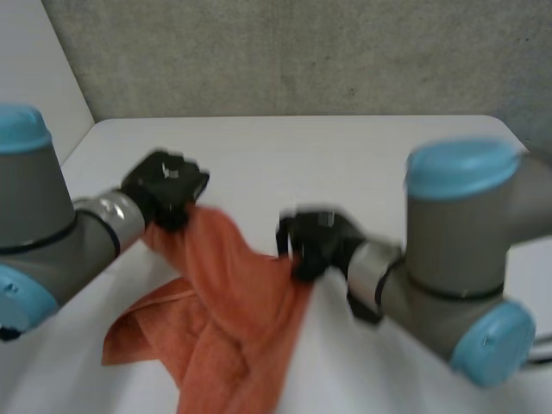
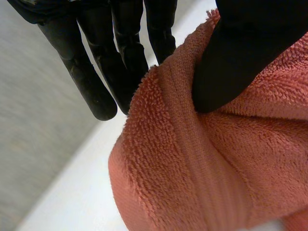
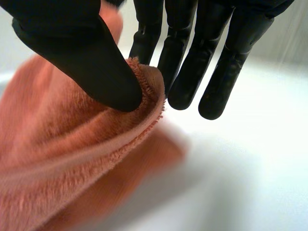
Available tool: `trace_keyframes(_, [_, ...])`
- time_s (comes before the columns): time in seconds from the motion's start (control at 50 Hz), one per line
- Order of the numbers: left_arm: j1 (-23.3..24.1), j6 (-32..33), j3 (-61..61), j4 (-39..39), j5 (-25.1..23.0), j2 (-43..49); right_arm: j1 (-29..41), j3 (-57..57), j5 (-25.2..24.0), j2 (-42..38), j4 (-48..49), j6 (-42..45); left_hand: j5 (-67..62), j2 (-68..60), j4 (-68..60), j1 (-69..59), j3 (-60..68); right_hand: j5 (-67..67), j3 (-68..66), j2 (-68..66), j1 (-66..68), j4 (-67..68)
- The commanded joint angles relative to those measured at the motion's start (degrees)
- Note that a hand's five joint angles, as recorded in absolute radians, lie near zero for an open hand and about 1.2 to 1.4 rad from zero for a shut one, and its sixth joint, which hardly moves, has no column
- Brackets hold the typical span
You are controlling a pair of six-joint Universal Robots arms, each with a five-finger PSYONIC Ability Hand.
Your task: Fold the laundry
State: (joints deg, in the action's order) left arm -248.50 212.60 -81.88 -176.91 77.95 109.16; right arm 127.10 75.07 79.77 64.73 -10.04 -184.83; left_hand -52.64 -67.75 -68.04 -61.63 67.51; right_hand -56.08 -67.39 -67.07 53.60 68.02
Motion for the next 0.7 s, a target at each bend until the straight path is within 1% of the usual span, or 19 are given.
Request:
trace_keyframes(0.02, [2.75,-12.81,6.91,-8.79,7.30,-5.61,-5.01,-13.10,3.81,7.86,9.84,5.45,-17.36,-12.25,-11.96,-18.37,12.49,-13.92,-12.61,-12.93,26.40,11.98])
trace_keyframes(0.04, [3.10,-14.21,6.91,-10.37,8.00,-6.75,-5.02,-13.11,3.81,7.86,9.86,5.45,-17.36,-12.25,-11.96,-18.37,12.49,-13.92,-12.61,-12.93,26.40,11.98])
trace_keyframes(0.08, [3.81,-18.43,5.78,-15.20,10.02,-11.14,-7.30,-14.07,3.90,9.61,21.32,5.36,-17.36,-12.25,-11.96,-18.37,12.49,-13.92,-12.61,-12.93,26.40,11.98])
trace_keyframes(0.12, [3.90,-19.50,4.46,-16.79,10.12,-13.08,-7.13,-13.81,3.55,9.80,22.08,5.36,-17.36,-12.25,-11.96,-18.37,12.49,-13.92,-12.61,-12.93,26.40,11.98])
trace_keyframes(0.2, [3.90,-19.50,-0.72,-17.42,10.20,-15.99,-5.90,-13.46,0.92,9.19,16.47,5.36,-17.36,-12.25,-11.96,-18.37,12.49,-13.92,-12.61,-12.93,26.40,11.98])
trace_keyframes(0.22, [3.90,-19.50,-1.78,-17.33,10.20,-16.25,-5.55,-12.94,-0.83,8.23,13.67,5.36,-17.36,-12.25,-11.96,-18.37,12.49,-13.92,-12.61,-12.93,26.40,11.98])
trace_keyframes(0.26, [3.72,-19.41,-5.29,-16.80,10.38,-17.13,-5.55,-12.32,-2.51,6.03,10.93,5.45,-17.36,-12.25,-11.96,-18.37,12.49,-13.92,-12.61,-12.93,26.40,11.98])
trace_keyframes(0.28, [3.64,-19.41,-6.78,-16.54,10.29,-17.40,-5.64,-12.14,-2.87,4.71,9.44,5.62,-17.36,-12.25,-11.96,-18.37,12.49,-10.82,-9.50,-9.82,23.30,8.88])
trace_keyframes(0.3, [3.64,-19.33,-8.19,-16.19,10.29,-17.66,-5.90,-12.14,-3.13,2.09,6.38,6.23,-17.36,-12.25,-11.96,-18.37,12.49,13.03,14.34,14.02,-0.55,-14.97])
trace_keyframes(0.32, [3.46,-19.24,-11.07,-15.49,10.21,-18.10,-5.99,-12.14,-3.05,0.93,4.78,6.24,-17.36,-12.25,-11.96,-18.37,12.49,26.26,27.57,27.25,-13.77,-28.19])
trace_keyframes(0.34, [3.46,-19.06,-12.50,-15.05,10.20,-18.45,-5.99,-12.14,-2.87,-0.21,3.11,6.32,-17.36,-12.25,-11.96,-18.37,12.49,36.88,38.20,37.87,-24.40,-38.82])
trace_keyframes(0.38, [3.37,-18.54,-14.96,-14.26,10.20,-19.33,-5.99,-11.88,-1.82,-2.41,-1.10,6.50,-17.36,-12.25,-11.96,-18.37,12.49,53.22,54.54,54.22,-40.74,-55.16])
trace_keyframes(0.4, [3.20,-17.66,-17.15,-13.56,10.12,-20.29,-5.99,-11.53,-1.29,-2.85,-2.17,6.50,-17.36,-12.25,-11.96,-18.37,12.49,56.08,57.39,57.07,-43.60,-58.02])
trace_keyframes(0.44, [2.76,-16.52,-18.92,-13.02,10.12,-21.00,-5.99,-10.65,-0.06,-3.30,-3.58,6.41,-17.36,-12.25,-11.96,-18.37,12.49,56.08,57.39,57.07,-43.60,-58.02])
trace_keyframes(0.46, [2.50,-15.82,-19.62,-12.85,10.20,-21.44,-5.99,-9.34,1.42,-3.30,-4.02,6.07,-17.36,-12.25,-11.96,-18.37,12.49,56.08,57.39,57.07,-43.60,-58.02])
trace_keyframes(0.54, [0.21,-12.13,-22.53,-12.41,10.29,-23.37,-6.16,-4.43,3.10,-2.51,-3.32,6.06,-17.36,-12.25,-11.96,-18.37,12.49,56.08,57.39,57.07,-43.60,-58.02])
trace_keyframes(0.6, [-1.46,-9.49,-24.72,-11.62,10.12,-26.09,-6.78,-1.43,3.20,-0.84,-2.71,5.89,-17.36,-12.25,-11.96,-18.37,12.49,56.08,57.39,57.07,-43.60,-58.02])
trace_keyframes(0.62, [-2.33,-8.61,-25.60,-10.92,10.03,-27.23,-8.00,0.58,3.20,0.38,-2.09,5.89,-17.36,-12.25,-11.96,-18.37,12.49,56.08,57.39,57.07,-43.60,-58.02])
trace_keyframes(0.7, [-4.44,-7.81,-28.14,-8.81,9.77,-29.96,-11.08,5.68,3.02,2.50,-0.08,5.89,-17.36,-12.25,-11.96,-18.37,12.49,56.08,57.39,57.07,-43.60,-58.02])
